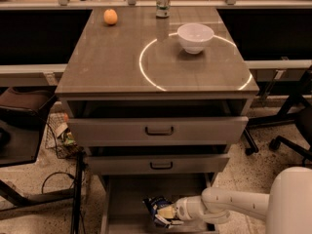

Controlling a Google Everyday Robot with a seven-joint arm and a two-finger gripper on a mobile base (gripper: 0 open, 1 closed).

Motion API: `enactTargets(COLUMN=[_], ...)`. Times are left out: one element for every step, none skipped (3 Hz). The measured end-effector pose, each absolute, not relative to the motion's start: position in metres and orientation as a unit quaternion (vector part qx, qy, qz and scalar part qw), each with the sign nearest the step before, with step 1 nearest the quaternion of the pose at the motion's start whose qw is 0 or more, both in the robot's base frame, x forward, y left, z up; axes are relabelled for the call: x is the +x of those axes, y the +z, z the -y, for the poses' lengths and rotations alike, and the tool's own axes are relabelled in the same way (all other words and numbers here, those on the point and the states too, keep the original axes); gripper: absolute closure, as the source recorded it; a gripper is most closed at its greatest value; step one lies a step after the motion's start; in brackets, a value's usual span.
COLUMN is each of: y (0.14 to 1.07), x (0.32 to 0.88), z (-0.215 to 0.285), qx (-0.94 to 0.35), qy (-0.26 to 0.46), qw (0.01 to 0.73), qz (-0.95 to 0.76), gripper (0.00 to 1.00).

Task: Place blue chip bag into bottom drawer

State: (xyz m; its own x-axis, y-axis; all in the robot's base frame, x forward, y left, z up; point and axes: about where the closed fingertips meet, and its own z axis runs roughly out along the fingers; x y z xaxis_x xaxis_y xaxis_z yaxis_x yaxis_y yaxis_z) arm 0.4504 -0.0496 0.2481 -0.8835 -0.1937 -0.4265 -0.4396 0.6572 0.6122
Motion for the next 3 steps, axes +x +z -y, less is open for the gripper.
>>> enactTargets(y=[0.2382, 0.2375, 0.2369], x=[0.4536, 0.453, 0.4519], z=[0.0518, 0.0504, 0.0479], qx=[-0.167, -0.167, -0.168], qy=[0.366, 0.367, 0.368], qw=[0.182, 0.181, 0.18], qz=[-0.897, -0.897, -0.897], gripper=[1.0, 0.82, 0.51])
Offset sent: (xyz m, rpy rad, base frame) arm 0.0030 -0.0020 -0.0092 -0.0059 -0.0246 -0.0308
